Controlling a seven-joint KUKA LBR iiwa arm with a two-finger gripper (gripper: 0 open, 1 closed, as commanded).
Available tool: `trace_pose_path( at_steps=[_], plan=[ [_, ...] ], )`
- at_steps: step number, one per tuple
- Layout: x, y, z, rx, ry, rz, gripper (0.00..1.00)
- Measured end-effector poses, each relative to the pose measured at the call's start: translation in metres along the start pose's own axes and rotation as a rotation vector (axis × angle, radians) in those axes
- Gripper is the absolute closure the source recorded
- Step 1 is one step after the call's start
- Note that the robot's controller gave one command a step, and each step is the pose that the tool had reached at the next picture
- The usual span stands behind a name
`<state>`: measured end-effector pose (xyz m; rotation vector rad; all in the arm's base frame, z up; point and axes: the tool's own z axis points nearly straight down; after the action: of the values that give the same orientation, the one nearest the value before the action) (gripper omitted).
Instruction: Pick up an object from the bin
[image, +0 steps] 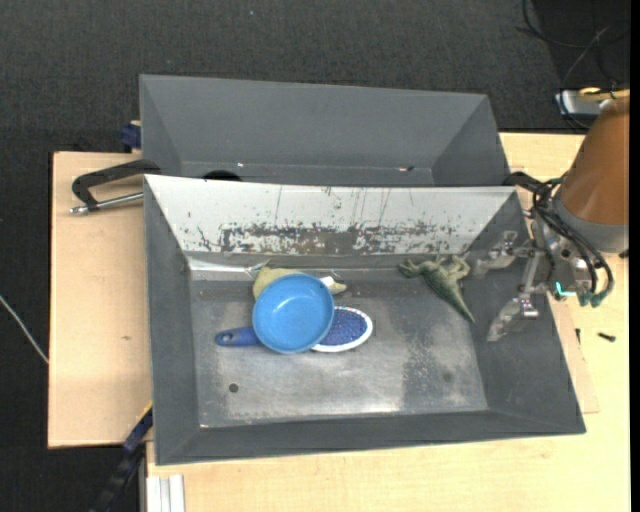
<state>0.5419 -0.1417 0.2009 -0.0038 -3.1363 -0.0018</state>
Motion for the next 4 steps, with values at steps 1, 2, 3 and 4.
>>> trace_pose_path(
  at_steps=[1, 2, 3, 4],
  plan=[
    [0.037, 0.051, 0.093, -0.001, -0.002, -0.444, 0.0],
    [-0.028, 0.135, 0.098, 0.002, -0.014, -0.766, 0.0],
    [-0.047, 0.209, 0.125, 0.005, -0.011, -0.877, 0.0],
    [-0.044, 0.203, 0.126, 0.003, -0.014, -0.709, 0.0]
  ],
)
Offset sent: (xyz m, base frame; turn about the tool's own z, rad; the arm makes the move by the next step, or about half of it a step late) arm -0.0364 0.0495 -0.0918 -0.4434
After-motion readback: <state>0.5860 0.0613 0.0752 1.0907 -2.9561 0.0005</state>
